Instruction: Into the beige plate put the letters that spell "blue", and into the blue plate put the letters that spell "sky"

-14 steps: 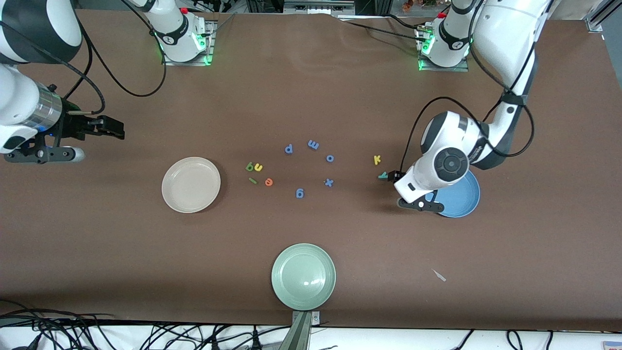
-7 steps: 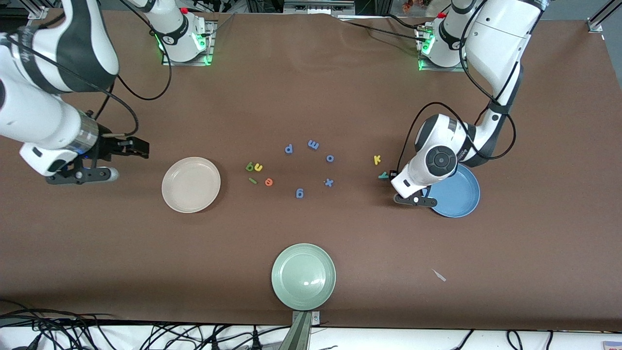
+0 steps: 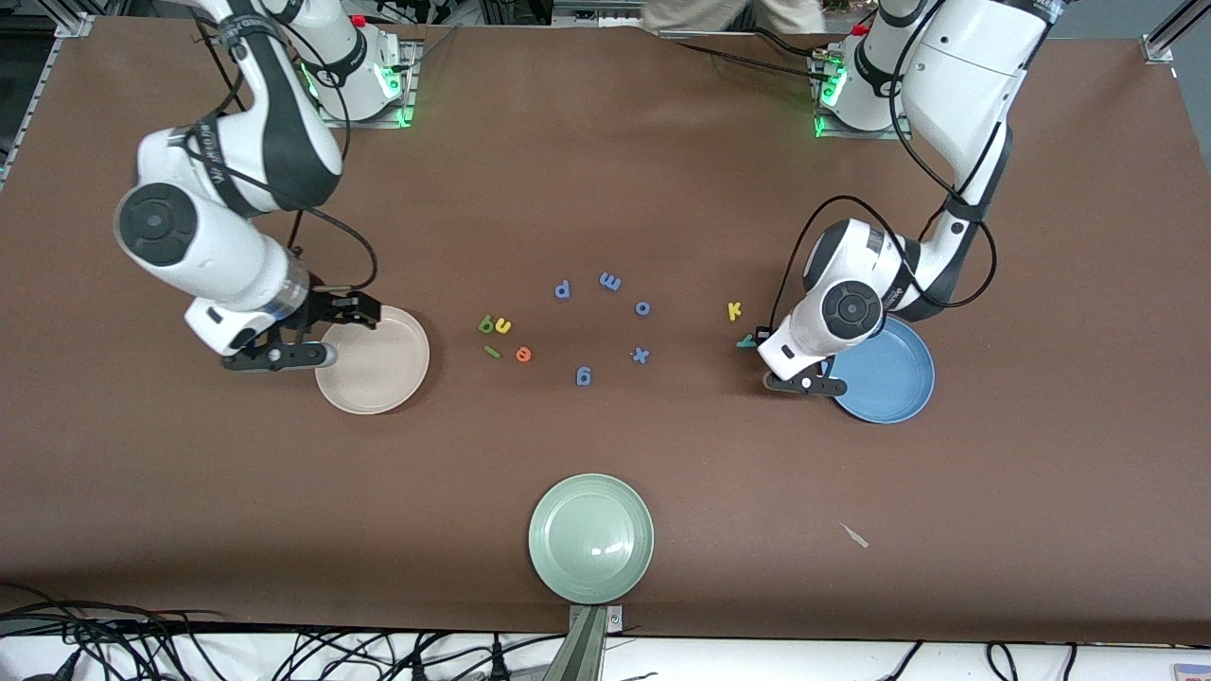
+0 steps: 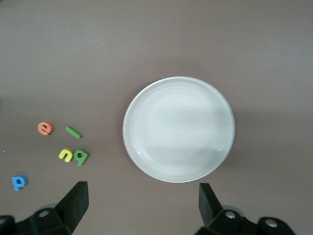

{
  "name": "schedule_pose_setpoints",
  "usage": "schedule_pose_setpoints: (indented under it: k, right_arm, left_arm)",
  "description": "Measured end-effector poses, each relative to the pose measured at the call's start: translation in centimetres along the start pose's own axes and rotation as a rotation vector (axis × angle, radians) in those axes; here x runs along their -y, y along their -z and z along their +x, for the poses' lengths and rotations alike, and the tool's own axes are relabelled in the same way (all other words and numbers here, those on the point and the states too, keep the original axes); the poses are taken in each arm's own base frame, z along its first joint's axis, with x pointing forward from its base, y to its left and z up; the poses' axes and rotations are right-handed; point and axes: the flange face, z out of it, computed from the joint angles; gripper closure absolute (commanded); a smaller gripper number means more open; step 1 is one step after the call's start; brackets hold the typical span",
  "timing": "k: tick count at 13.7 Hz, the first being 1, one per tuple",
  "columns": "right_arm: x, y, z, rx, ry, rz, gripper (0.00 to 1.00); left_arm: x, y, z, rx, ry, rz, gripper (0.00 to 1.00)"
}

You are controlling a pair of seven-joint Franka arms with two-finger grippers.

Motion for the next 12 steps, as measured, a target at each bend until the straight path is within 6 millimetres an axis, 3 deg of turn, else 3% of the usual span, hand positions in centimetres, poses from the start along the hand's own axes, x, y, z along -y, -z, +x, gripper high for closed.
schedule_pose_setpoints:
  k: [2, 7, 12]
  right_arm:
    - [2.6, -1.6, -0.2, -0.002, -0.044, 0.012, 0.0]
    - [6.4, -5.8, 0.0, -0.017, -0.133, 0.036, 0.0]
    - [9.6, -11.3, 0.3, -0.043, -0.223, 0.062, 0.0]
  left_arm:
    - [0.0, 0.1, 0.1, -0.007, 0.0, -0.002, 0.95]
    - [0.0, 0.5, 0.2, -0.017, 0.0, -0.004, 0.98]
    - [1.6, 6.1, 0.6, -0.005, -0.015, 0.018, 0.98]
